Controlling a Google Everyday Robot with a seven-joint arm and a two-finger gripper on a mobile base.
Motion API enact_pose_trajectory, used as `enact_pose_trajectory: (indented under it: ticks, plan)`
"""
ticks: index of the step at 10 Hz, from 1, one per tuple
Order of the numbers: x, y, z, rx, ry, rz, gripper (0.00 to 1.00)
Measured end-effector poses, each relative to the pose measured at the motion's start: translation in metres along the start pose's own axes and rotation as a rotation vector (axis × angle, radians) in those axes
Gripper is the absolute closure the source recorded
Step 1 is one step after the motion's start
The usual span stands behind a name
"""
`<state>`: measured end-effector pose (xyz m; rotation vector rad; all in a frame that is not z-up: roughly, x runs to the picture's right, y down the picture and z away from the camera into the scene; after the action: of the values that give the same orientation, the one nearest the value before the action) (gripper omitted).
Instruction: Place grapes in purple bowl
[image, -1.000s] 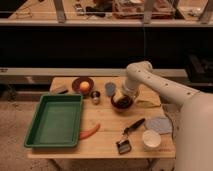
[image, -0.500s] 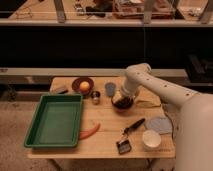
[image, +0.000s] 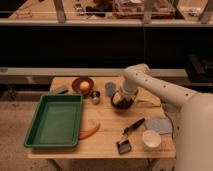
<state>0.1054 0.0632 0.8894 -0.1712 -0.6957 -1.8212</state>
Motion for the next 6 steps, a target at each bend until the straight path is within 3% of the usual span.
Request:
enact_pose_trajectory:
  ticks: [3,4,6]
  plan:
    - [-0.0069,0.0031,0.0042,0.002,-0.035,0.020,0.92]
    - [-0.0087,0.0059,0.0051,-0.003,-0.040,0.025,0.98]
    - [-0.0113,0.0074,0.0063,-0.007,-0.049,0.029,1.00]
